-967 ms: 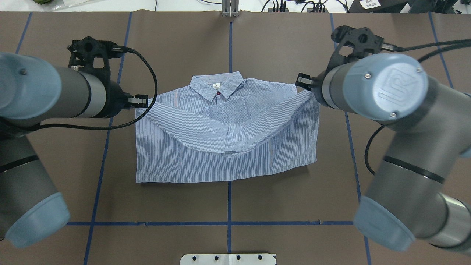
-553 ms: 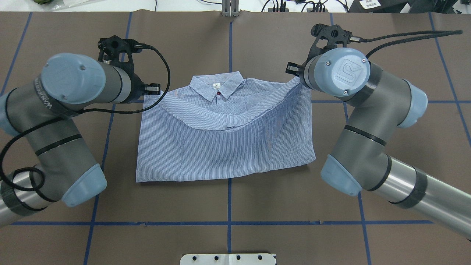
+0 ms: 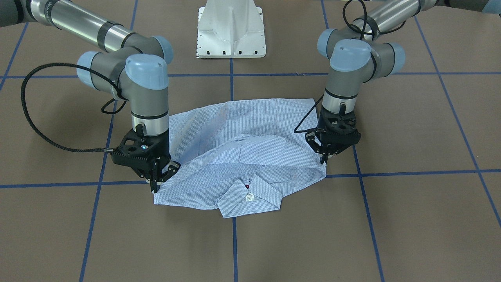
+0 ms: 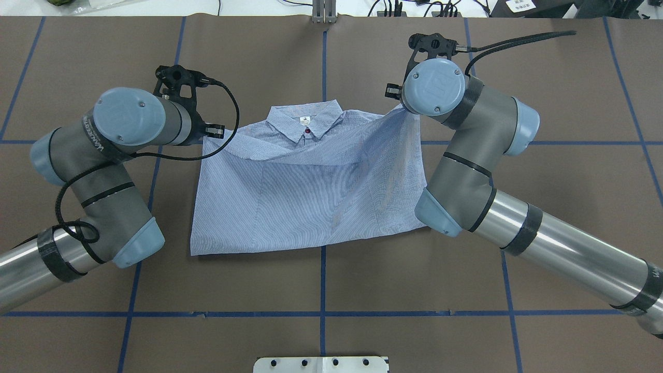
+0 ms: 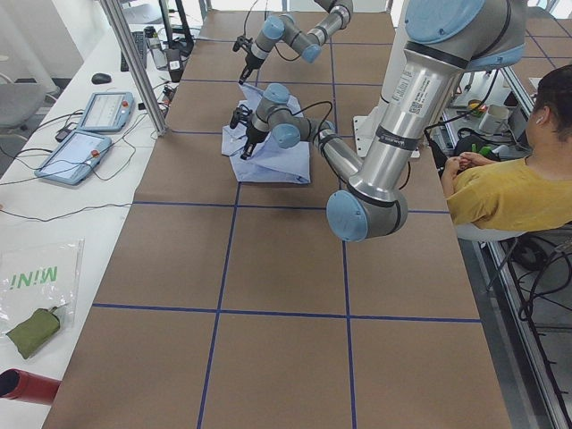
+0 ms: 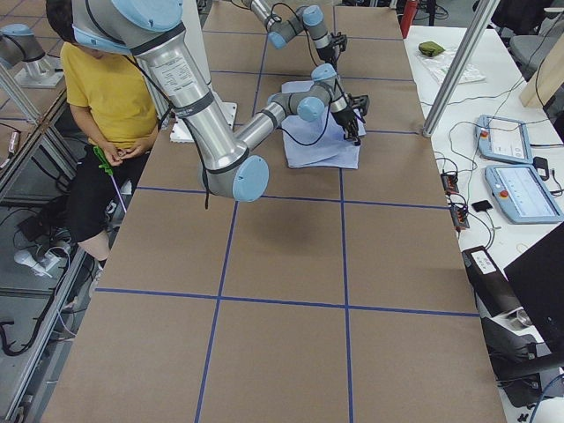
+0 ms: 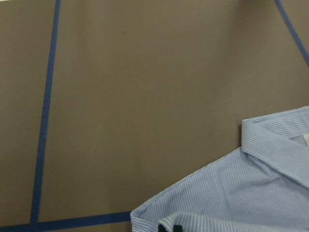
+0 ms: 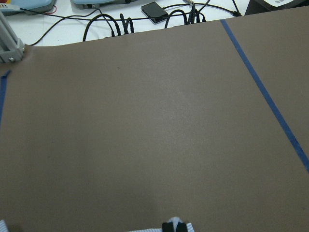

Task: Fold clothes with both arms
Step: 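Lower the folded hem near the collar with both grippers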

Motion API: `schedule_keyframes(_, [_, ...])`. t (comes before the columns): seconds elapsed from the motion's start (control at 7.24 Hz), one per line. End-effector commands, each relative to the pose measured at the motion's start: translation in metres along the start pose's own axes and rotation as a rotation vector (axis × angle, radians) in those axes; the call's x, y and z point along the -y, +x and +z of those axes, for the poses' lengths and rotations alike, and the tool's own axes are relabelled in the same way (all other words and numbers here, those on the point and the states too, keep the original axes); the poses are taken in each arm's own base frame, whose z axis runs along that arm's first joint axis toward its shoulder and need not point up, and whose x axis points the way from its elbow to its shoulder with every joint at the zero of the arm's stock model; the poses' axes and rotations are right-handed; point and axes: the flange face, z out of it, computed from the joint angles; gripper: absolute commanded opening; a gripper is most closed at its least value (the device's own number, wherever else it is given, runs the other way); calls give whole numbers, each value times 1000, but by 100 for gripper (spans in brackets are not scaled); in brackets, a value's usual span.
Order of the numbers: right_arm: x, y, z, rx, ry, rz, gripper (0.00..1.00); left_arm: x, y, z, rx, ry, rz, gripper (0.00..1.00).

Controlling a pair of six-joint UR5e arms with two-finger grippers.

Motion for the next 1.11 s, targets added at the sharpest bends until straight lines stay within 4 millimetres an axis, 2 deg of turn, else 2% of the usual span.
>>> schedule_keyframes(0.0, [8, 12, 27, -9, -21, -11, 0, -2, -13, 24, 0, 6, 63, 0])
schedule_keyframes(0.41, [13, 3, 17, 31, -7, -2, 0, 9, -5, 17, -18, 18, 63, 0])
schedule_keyframes(0.55, [13, 2, 17, 32, -8, -3, 17, 11, -6, 17, -16, 20, 85, 22])
schedule_keyframes(0.69, [9, 5, 19, 30, -11, -16, 99, 16, -9, 12, -26, 37, 171, 99])
schedule_keyframes(0.83, [11, 2, 8, 56, -24, -30, 100, 18, -11, 5, -65, 16, 192, 100])
schedule_keyframes(0.97, [10, 6, -5, 102, -91, -60, 100, 10, -7, -7, -133, -24, 200, 100])
